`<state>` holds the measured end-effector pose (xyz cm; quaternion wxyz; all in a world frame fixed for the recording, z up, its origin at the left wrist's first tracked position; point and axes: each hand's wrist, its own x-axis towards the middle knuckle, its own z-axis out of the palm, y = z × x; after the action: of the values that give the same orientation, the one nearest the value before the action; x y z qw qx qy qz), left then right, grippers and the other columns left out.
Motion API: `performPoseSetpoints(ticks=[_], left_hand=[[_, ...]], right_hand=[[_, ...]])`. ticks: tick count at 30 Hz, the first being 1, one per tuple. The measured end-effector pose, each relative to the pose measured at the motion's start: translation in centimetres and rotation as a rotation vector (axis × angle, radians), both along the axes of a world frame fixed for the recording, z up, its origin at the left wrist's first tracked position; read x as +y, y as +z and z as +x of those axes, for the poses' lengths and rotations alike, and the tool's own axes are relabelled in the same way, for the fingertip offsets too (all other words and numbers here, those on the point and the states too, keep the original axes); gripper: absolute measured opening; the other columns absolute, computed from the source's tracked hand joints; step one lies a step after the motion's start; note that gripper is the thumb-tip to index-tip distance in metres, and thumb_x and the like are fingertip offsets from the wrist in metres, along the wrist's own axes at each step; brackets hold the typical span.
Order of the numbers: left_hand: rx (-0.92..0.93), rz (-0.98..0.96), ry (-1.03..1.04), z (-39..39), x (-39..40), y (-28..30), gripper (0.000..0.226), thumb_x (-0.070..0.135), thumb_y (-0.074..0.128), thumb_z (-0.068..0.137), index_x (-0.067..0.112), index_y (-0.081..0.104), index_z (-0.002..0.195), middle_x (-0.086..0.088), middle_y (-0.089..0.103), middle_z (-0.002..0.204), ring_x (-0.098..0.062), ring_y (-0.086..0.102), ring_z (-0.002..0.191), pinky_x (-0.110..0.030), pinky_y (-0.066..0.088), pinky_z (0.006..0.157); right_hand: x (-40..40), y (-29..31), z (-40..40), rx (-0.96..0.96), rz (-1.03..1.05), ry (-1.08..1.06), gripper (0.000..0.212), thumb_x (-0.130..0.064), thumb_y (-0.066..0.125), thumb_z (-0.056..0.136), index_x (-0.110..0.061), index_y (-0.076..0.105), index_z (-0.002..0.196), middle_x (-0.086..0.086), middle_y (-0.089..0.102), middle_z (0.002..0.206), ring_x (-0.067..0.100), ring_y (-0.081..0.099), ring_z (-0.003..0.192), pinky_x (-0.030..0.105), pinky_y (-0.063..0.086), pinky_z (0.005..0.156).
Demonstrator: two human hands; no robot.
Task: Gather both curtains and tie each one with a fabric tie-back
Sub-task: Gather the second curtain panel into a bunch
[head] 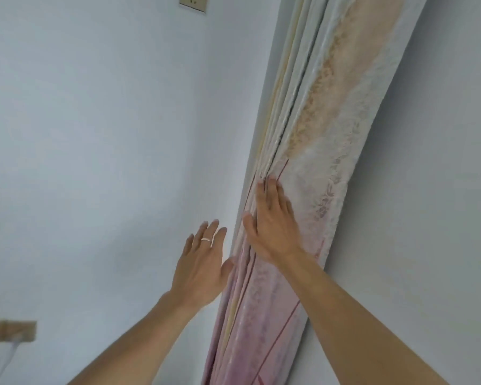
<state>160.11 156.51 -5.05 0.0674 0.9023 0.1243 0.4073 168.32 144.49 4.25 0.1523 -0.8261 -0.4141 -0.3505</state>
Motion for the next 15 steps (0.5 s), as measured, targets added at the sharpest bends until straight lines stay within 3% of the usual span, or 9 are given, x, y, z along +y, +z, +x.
performPoseSetpoints(ticks=[4, 11, 15], left_hand=[[0.081, 0.183, 0.267, -11.4, 0.2, -2.0, 0.064, 0.047, 0.032, 0.092, 0.010, 0.034, 0.145, -0.010, 0.038, 0.152, -0.031, 0.026, 0.144, -0.053, 0.023, 0.114], [0.168, 0.130, 0.666, -34.1, 0.0, -6.0, 0.068, 0.046, 0.035, 0.089, 0.014, 0.022, 0.148, -0.008, 0.035, 0.154, -0.029, 0.022, 0.146, -0.048, 0.006, 0.117], [0.203, 0.056, 0.909, -47.9, -1.7, -7.7, 0.069, 0.042, 0.045, 0.085, 0.014, 0.025, 0.146, -0.008, 0.041, 0.151, -0.031, 0.029, 0.143, -0.055, 0.023, 0.114]], right_hand=[[0.5, -2.9, -7.6, 0.035, -0.019, 0.237, 0.065, -0.039, 0.028, 0.102, -0.012, 0.003, 0.155, 0.012, -0.006, 0.165, 0.029, -0.003, 0.152, 0.046, 0.006, 0.122], [5.7, -6.7, -25.6, 0.091, -0.046, 0.663, 0.068, -0.045, 0.012, 0.096, -0.014, 0.003, 0.155, 0.010, -0.006, 0.165, 0.027, -0.005, 0.152, 0.044, 0.005, 0.121], [8.8, -9.1, -39.3, 0.108, -0.118, 0.929, 0.068, -0.046, 0.012, 0.096, -0.015, 0.000, 0.155, 0.008, -0.009, 0.165, 0.025, -0.008, 0.152, 0.042, -0.001, 0.121]])
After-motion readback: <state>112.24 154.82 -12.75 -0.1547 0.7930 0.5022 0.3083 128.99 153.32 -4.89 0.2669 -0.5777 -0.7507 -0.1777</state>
